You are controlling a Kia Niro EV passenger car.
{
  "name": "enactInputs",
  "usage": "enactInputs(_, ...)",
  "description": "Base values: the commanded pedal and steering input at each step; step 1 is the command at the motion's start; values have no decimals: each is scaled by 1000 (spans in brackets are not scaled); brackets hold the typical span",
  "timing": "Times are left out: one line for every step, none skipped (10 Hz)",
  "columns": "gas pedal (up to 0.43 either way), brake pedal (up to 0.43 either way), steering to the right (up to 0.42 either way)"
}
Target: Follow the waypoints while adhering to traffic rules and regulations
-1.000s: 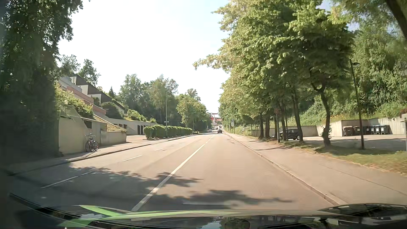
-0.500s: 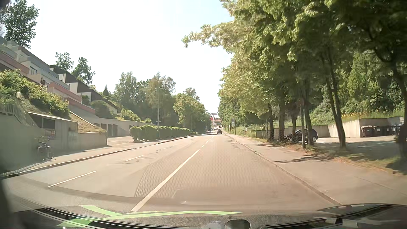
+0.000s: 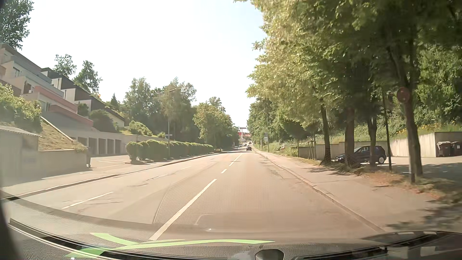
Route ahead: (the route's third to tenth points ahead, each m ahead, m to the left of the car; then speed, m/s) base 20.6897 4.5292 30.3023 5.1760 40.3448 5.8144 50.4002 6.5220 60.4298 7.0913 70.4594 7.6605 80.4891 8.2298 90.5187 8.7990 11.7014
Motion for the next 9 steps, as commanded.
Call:
enactInputs(228, 0, -2)
enactInputs(228, 0, -3)
enactInputs(228, 0, -3)
enactInputs(220, 0, -3)
enactInputs(220, 0, -3)
enactInputs(220, 0, -3)
enactInputs(220, 0, -2)
enactInputs(220, 0, -3)
enactInputs(220, 0, -2)
